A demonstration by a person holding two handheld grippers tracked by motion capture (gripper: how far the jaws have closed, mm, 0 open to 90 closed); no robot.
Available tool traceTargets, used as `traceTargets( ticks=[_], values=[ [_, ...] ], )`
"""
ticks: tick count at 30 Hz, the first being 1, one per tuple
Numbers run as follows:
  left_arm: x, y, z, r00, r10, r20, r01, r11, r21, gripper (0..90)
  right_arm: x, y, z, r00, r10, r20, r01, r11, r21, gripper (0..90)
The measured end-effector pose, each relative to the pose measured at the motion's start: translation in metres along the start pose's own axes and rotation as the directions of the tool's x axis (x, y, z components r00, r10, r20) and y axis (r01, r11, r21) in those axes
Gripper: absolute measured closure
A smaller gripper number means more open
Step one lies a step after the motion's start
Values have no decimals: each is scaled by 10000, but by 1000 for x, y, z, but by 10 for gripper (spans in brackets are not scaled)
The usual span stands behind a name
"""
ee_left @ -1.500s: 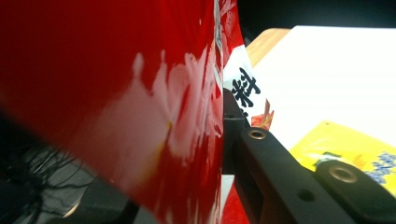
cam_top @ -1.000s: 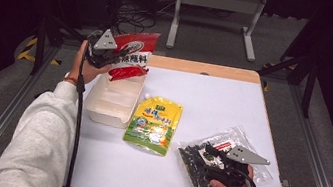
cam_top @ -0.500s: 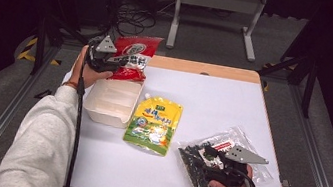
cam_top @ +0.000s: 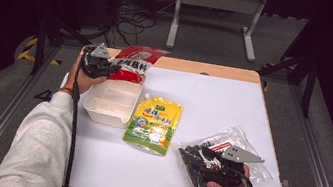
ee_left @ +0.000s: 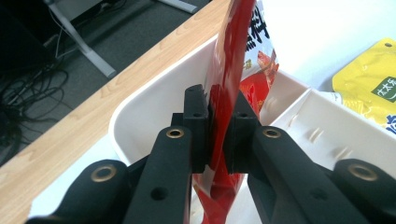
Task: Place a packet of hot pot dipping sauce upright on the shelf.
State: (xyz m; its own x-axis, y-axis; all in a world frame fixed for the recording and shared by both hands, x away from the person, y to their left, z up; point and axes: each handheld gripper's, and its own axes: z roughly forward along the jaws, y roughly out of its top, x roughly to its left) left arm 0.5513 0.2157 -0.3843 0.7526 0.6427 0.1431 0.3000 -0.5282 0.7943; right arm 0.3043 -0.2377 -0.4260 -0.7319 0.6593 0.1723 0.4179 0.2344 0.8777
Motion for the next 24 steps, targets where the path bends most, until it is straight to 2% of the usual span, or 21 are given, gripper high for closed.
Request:
traceTargets(
  ticks=[2,6,7,9,10,12,14,16,18,19,20,23,24],
  values=[
    [-1,-2,1,10000,47,-59,-47,10000,75,724,1,0,1,10000,-13,-42,13,10000,71,328],
    [-5,-3,-5,9990,155,-418,-153,9999,57,744,1,0,1,9999,-87,-53,88,9998,180,324],
    [-8,-3,-8,9976,274,-634,-260,9994,224,742,1,0,2,10000,-67,-71,68,9998,199,324],
    [-10,-5,-12,9956,487,-802,-452,9980,449,709,1,0,2,10000,-36,-87,38,9996,267,323],
    [-11,-7,-16,9952,388,-896,-368,9990,239,708,1,-1,3,10000,-28,-95,31,9995,303,323],
    [-8,-12,-21,9970,103,-761,-98,9999,68,741,1,-1,3,9999,-15,-121,19,9993,371,322],
    [-7,-18,-19,9970,101,-762,-79,9995,297,792,1,-1,4,9999,-40,-152,46,9991,430,319],
    [-6,-20,-18,9965,86,-827,-55,9993,373,771,2,-1,5,9999,-55,-156,62,9990,454,317],
    [-6,-21,-15,9968,-112,-788,126,9998,176,759,2,0,5,9999,-31,-170,38,9990,450,316],
    [-5,-20,-14,9958,-65,-915,74,9999,101,759,2,0,5,9999,-31,-170,38,9990,450,316],
    [-5,-19,-12,9952,-17,-978,31,9999,146,770,2,0,6,9998,-34,-176,42,9990,447,315],
    [-5,-14,-2,9885,616,-1383,-470,9932,1062,774,2,0,7,9998,-42,-195,53,9986,532,313],
    [-4,-13,-1,9894,588,-1326,-451,9935,1041,775,2,0,7,9998,-34,-208,45,9985,537,313]
  ],
)
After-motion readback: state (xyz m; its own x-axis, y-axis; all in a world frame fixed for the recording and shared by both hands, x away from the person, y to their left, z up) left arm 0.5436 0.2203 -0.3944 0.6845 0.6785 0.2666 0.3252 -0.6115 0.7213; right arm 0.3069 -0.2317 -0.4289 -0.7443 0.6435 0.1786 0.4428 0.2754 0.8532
